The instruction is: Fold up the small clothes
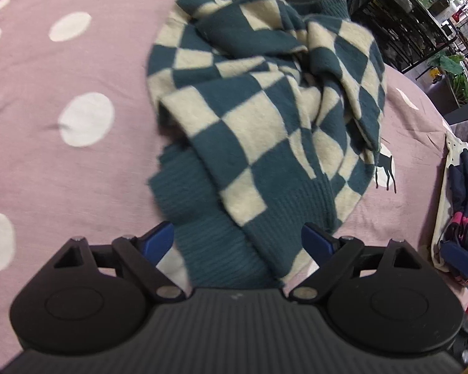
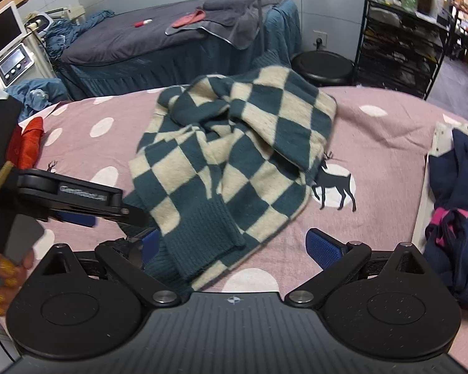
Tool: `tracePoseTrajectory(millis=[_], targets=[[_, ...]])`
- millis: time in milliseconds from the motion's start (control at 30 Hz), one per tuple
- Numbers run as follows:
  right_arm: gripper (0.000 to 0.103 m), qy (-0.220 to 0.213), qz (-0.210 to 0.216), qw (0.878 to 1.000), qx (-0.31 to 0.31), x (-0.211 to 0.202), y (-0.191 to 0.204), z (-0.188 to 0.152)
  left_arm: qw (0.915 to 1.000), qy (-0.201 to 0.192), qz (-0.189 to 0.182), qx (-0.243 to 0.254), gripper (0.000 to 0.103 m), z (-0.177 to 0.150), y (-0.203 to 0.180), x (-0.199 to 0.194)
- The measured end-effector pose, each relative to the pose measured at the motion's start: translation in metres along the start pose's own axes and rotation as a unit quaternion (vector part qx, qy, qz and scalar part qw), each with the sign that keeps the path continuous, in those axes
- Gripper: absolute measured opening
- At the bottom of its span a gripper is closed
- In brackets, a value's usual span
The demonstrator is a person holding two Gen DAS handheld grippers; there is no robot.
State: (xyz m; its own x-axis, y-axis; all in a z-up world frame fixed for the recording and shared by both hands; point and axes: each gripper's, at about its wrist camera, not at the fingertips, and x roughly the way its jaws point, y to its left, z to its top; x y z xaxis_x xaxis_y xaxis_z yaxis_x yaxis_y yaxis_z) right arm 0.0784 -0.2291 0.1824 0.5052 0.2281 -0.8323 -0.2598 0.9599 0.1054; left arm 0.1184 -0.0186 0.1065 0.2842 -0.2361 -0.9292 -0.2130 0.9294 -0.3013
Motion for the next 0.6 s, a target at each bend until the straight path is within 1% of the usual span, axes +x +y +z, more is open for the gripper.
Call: tracePoseTrajectory(millis=[33, 100, 167, 233, 267, 300, 367, 433, 500, 600], targets=[[0.103, 0.001, -0.001, 1.000, 0.002, 0.002, -0.003, -0.001, 1.0000, 0.005, -0.004, -0.007, 0.085, -0.001, -0.002, 0.008], [0.103, 0.006, -0.004, 1.000, 0.007, 0.005, -0.008, -0.003, 0.9997, 0.011, -0.014, -0.018, 0.082, -0.002, -0.006, 0.024], [0.103, 0.012, -0.006, 1.000, 0.013, 0.008, -0.013, -0.005, 0.9992, 0.013, -0.022, -0.031, 0.075, -0.004, -0.007, 0.037], [0.103, 0.020, -0.010, 1.000, 0.021, 0.011, -0.019, -0.007, 0.9985, 0.017, -0.032, -0.041, 0.056, -0.004, -0.008, 0.047], [0.103, 0.025, -0.010, 0.999, 0.025, 0.013, -0.021, -0.008, 0.9977, 0.021, -0.044, -0.047, 0.053, -0.003, -0.009, 0.052], [0.103, 0.030, -0.010, 0.999, 0.029, 0.015, -0.023, -0.009, 0.9970, 0.025, -0.052, -0.051, 0.052, -0.002, -0.010, 0.057], [0.103, 0.036, -0.008, 0.999, 0.034, 0.017, -0.026, -0.011, 0.9966, 0.033, -0.053, -0.053, 0.045, 0.000, -0.014, 0.066], [0.103, 0.040, -0.008, 0.999, 0.037, 0.019, -0.027, -0.012, 0.9966, 0.034, -0.058, -0.049, 0.029, 0.002, -0.017, 0.072], [0.103, 0.043, -0.009, 0.998, 0.037, 0.021, -0.028, -0.012, 0.9972, 0.024, -0.059, -0.039, 0.017, 0.005, -0.019, 0.072], [0.103, 0.045, -0.007, 0.998, 0.036, 0.023, -0.030, -0.011, 0.9978, -0.018, -0.060, -0.023, 0.014, 0.010, -0.018, 0.053]])
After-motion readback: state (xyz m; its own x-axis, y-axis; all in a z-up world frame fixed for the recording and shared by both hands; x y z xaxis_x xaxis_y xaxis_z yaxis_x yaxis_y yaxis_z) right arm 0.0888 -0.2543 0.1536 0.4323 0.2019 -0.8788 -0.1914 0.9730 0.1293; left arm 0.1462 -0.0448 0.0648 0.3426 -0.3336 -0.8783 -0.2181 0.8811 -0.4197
